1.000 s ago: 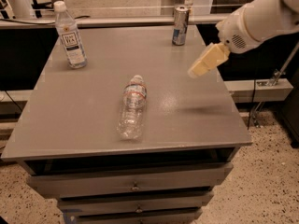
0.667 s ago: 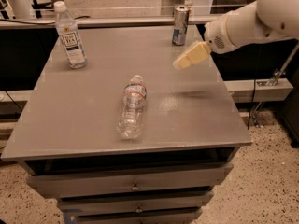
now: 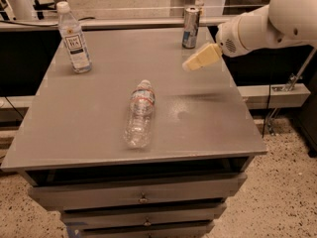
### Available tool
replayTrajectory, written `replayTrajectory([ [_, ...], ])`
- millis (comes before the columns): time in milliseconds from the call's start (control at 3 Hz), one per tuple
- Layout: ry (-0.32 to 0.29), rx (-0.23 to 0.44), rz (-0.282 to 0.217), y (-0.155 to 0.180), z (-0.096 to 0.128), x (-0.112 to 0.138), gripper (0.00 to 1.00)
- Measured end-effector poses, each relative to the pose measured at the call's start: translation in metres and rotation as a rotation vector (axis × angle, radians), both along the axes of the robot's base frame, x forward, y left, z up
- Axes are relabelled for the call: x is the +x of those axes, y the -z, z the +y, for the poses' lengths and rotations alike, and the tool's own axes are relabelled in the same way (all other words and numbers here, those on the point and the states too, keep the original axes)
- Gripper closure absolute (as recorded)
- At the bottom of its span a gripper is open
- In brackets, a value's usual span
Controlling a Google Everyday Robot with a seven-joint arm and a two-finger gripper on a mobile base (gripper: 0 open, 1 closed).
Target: Move redbull can near water bottle
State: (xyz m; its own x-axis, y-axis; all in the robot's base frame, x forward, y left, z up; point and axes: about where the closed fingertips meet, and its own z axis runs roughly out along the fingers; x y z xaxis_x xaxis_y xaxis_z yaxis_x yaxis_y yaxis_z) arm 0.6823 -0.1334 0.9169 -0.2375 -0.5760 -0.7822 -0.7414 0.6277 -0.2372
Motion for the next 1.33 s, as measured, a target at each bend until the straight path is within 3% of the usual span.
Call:
replayTrajectory([
  [333, 0.037, 0.075, -0.050, 0.002, -0.003, 0.024, 0.00],
  [667, 0.101, 0.221, -0.133, 0.005, -0.008, 0.076, 0.00],
  [1000, 0.127, 0.327, -0.174, 0.016, -0.006, 0.123, 0.00],
  [1333, 0.127, 0.378, -0.191, 0.028, -0.001, 0.159, 0.00],
])
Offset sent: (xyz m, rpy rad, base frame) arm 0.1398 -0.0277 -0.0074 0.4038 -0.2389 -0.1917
